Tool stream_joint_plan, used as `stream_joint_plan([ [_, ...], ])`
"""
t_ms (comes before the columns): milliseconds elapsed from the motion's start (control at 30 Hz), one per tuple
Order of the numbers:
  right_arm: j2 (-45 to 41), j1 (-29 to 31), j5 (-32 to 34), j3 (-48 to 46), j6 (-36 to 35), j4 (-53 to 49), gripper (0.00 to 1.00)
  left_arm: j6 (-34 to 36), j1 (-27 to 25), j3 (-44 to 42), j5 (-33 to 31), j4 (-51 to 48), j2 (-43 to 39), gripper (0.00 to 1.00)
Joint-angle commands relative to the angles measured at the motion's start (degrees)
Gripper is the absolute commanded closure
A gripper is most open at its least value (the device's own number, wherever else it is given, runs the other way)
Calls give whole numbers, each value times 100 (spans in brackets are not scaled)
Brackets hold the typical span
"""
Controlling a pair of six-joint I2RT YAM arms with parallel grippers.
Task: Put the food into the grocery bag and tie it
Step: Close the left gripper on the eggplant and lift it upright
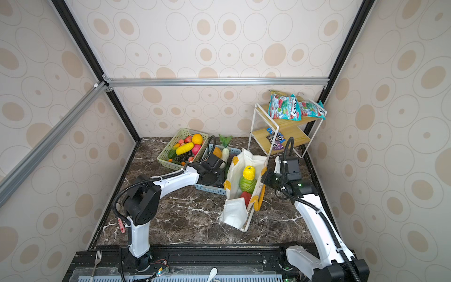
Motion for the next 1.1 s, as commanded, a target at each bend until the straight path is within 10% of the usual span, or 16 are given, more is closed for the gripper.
stream_joint_plan([
  [0,-141,45,62,-83,77,-46,100,-194,-23,-116,23,-71,87,54],
  [267,-115,55,54,-82,90,-15,100,-308,24,-202,257,107,-265,69],
  [1067,-26,98,38,0,61,-19,100,-92,157,326,134,-60,-1049,69],
])
